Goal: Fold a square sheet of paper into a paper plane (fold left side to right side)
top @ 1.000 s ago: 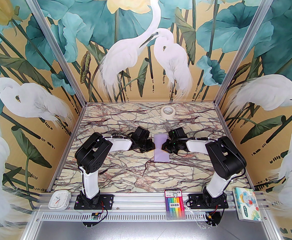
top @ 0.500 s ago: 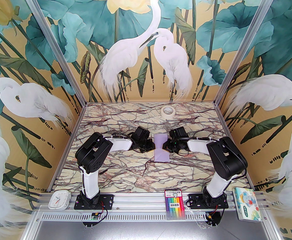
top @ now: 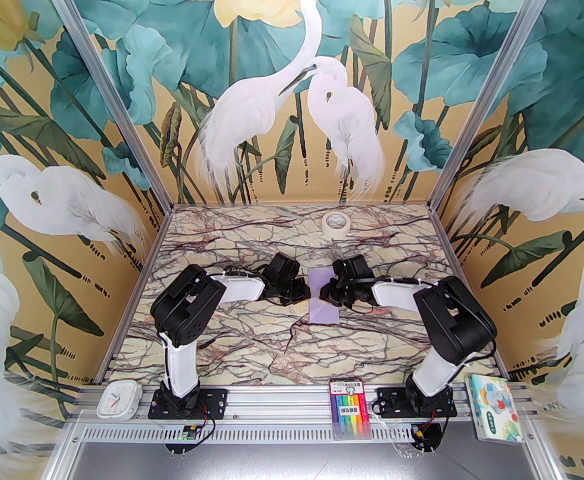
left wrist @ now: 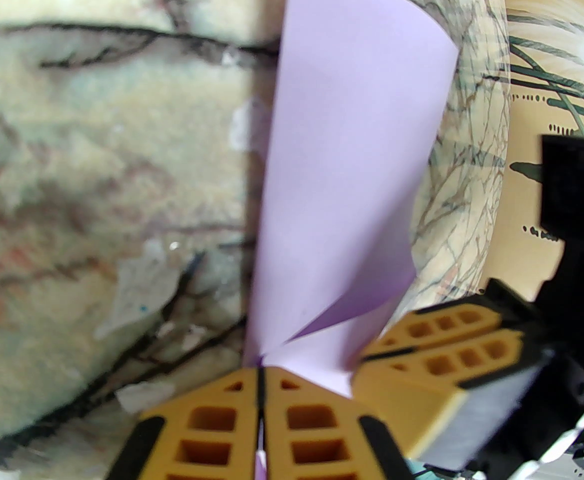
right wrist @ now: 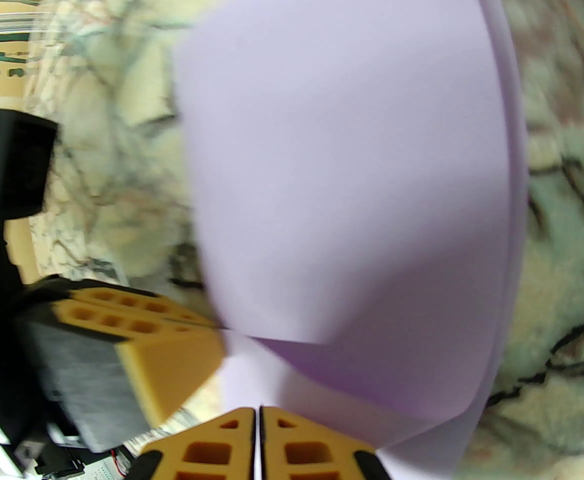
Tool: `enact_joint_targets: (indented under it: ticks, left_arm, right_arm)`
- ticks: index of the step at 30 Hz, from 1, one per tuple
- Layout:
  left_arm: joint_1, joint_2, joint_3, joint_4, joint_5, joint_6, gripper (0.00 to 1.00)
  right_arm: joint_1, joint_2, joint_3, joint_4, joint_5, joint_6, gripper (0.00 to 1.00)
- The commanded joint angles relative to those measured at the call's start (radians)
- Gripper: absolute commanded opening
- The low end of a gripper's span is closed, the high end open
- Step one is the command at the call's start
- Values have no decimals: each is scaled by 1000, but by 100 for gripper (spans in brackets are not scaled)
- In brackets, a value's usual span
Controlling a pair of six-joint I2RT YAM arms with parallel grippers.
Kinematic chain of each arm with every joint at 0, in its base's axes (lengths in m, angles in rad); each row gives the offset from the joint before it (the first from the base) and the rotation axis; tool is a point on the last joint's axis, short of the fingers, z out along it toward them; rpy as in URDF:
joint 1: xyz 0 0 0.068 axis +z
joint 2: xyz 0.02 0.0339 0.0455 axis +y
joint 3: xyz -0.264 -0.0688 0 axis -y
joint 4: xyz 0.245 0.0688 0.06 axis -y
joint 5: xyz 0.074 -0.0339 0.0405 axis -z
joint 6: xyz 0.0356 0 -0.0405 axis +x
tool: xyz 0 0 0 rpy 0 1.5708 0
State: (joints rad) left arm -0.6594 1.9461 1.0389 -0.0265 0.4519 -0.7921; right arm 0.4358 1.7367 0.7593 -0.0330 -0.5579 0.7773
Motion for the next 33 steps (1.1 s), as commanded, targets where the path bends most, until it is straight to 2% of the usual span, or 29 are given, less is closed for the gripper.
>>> enact_joint_targets:
  ticks: [1,7,11,13,16,20,24,33]
  left_arm:
    - [-6,25,17,-22,4,11,8]
    - [-7,9,34,-52,-5,27,11]
    - [-2,-43,72,-135,-40,68,29]
    - [-3,-83,88,-177,-58,91,30]
    - [-7,-132,80,-179,-34,95,27]
    - [-41,-150,67,-179,7,94,8]
    - [-74,-125,54,-177,50,91,0]
    - [-103,-50,41,-150,94,71,0]
  right_arm:
    - [-1,33,-16,2,12,-4,10]
    - [0,36,-34,-9,31,-8,7]
    - [-2,32,-37,-18,38,-8,6]
    - [0,31,-40,-13,40,-3,5]
    - [0,30,-46,-6,39,1,4]
    - [-1,28,-49,0,40,6,0]
    - [0,30,-52,10,42,14,0]
    - [-1,30,-53,15,42,20,0]
